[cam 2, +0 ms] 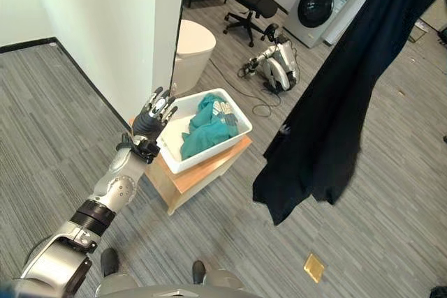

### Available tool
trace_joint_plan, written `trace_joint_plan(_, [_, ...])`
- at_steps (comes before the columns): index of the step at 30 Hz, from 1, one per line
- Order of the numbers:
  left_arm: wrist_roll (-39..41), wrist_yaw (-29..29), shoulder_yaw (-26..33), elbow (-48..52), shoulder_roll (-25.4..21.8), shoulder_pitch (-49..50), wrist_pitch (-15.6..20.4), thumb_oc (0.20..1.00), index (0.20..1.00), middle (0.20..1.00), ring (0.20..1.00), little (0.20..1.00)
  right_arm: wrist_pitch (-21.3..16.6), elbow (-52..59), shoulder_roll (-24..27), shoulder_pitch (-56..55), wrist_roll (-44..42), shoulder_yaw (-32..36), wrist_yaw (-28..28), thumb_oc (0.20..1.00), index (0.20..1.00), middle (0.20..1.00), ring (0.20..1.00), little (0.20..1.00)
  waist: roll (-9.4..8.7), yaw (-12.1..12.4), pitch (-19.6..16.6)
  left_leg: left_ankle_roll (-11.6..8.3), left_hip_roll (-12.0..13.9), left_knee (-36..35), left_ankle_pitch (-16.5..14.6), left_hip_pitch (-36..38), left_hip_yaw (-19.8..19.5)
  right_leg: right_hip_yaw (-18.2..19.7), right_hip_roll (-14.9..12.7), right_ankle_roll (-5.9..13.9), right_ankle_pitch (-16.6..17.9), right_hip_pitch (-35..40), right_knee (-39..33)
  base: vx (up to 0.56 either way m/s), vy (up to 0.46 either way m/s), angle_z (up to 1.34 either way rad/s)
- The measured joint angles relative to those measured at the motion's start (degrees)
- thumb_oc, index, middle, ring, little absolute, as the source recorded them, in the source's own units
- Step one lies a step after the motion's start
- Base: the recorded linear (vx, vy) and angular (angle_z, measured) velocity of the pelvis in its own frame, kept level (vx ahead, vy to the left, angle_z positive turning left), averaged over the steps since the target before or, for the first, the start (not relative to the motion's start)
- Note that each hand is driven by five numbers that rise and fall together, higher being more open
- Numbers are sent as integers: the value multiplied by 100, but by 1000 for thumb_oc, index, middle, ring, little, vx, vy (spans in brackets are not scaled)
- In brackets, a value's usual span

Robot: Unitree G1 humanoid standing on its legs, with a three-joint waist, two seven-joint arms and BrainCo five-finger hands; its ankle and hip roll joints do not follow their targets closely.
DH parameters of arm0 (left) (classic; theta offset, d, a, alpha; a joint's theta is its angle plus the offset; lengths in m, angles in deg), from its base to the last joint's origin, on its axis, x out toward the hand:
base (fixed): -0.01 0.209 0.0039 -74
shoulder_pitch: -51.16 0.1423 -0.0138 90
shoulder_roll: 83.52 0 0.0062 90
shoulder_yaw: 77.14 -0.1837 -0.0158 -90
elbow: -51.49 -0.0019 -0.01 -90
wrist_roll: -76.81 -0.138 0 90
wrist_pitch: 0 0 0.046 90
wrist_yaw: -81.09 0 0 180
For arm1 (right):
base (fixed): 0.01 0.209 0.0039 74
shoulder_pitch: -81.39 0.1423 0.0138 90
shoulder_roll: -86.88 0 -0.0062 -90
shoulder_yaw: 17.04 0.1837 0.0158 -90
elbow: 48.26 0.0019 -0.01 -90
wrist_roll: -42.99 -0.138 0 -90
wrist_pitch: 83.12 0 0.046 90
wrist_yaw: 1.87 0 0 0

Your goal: Pick up bed clothes into laundry basket.

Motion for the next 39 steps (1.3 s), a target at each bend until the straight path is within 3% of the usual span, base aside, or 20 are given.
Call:
trace_joint_plan(2, [-325, -19, 515, 302, -160, 189, 19, 1000, 1000, 1000, 1000, 1000, -39, -6, 201, 793, 4, -517, -2, 200, 200, 200, 200, 200, -20, 74, -31, -38, -11, -228, 177, 271, 60, 14, 29, -5, 31, 250, -221, 91, -60, -12])
trace_joint_plan(4, [-357, -99, 780, 389, -365, 216, 157, 1000, 1000, 1000, 1000, 1000, -40, -84, 408, 877, 2, -625, -10, 200, 200, 200, 200, 200, -59, 160, -105, -28, 0, -230, 189, 326, -15, -22, 43, -6, 32, 350, -258, 87, -60, 6])
trace_joint_plan(7, [-600, -246, 778, 949, -392, 187, 282, 1000, 1000, 1000, 1000, 1000, -91, -157, 492, 839, -87, -1138, 7, 200, 200, 200, 200, 200, -53, 200, -122, 4, -1, -231, 226, 308, -125, -176, 93, 13, 44, 313, -109, 25, -72, 16])
trace_joint_plan(10, [-756, -274, 706, 948, -102, 206, 379, 1000, 1000, 1000, 1000, 1000, -143, -125, 483, 420, -302, -1004, 3, 200, 200, 200, 200, 200, 84, 214, -40, 45, 161, -203, 255, 230, -239, -154, 233, 79, -2, 23, 334, -2, -75, 8])
trace_joint_plan(12, [-757, -300, 702, 860, -112, 281, 381, 1000, 1000, 1000, 1000, 1000, -156, -120, 101, -91, -446, -305, -12, 200, 200, 200, 200, 200, -69, 224, -159, 18, 65, -204, 270, 186, -196, -160, 137, 99, 89, 261, -257, 20, -40, -7])
trace_joint_plan(13, [-758, -367, 716, 683, -168, 286, 381, 1000, 1000, 1000, 1000, 1000, -164, -107, -495, -293, -502, 138, -53, 200, 200, 200, 200, 200, -49, 248, -141, -44, 62, -206, 300, 166, -129, -157, 124, 27, 139, 322, -486, 34, -37, -16])
trace_joint_plan(15, [-765, -386, 568, 545, -104, 351, 379, 1000, 1000, 1000, 1000, 1000, -199, -91, -1234, -810, -560, 306, -62, 200, 200, 200, 200, 200, 188, 356, -118, -37, 107, -230, 293, 217, -109, -161, 188, 18, 145, 345, -460, 39, -43, -13])
trace_joint_plan(19, [-886, -465, 472, 308, -80, 335, 374, 1000, 1000, 1000, 1000, 1000, -205, -1214, -2278, -1166, -641, 160, -2, 200, 200, 200, 200, 200, 279, 517, -111, -55, 80, -236, 278, 168, -115, -168, 164, 1, 157, 316, -462, 18, -10, 1])
trace_joint_plan(24, [-983, -469, 635, 337, -296, 613, 376, 1000, 1000, 1000, 1000, 1000, -136, -1728, -2422, -1372, -627, 272, 87, 200, 200, 200, 200, 200, 316, 692, -84, -1, 38, -235, 328, 96, -136, -196, 126, -7, 164, 232, -380, 17, -5, 7])
trace_joint_plan(29, [-972, -423, 613, 340, -368, 776, 375, 1000, 1000, 1000, 1000, 1000, -105, -2343, -2758, -1410, -633, 522, -4, 200, 200, 200, 200, 200, 564, 861, 117, 35, -23, -236, 298, 228, -138, -194, 88, 8, 155, 215, -109, -3, 7, 1])
trace_joint_plan(39, [-950, -216, 351, 344, -212, 741, 316, 1000, 1000, 1000, 1000, 1000, -84, -2365, -3818, -1504, -678, 988, -196, 200, 200, 200, 200, 200, 705, 838, 466, 58, 3, -236, 376, -96, -86, -153, 120, -39, 191, -82, -260, -41, -11, -8])
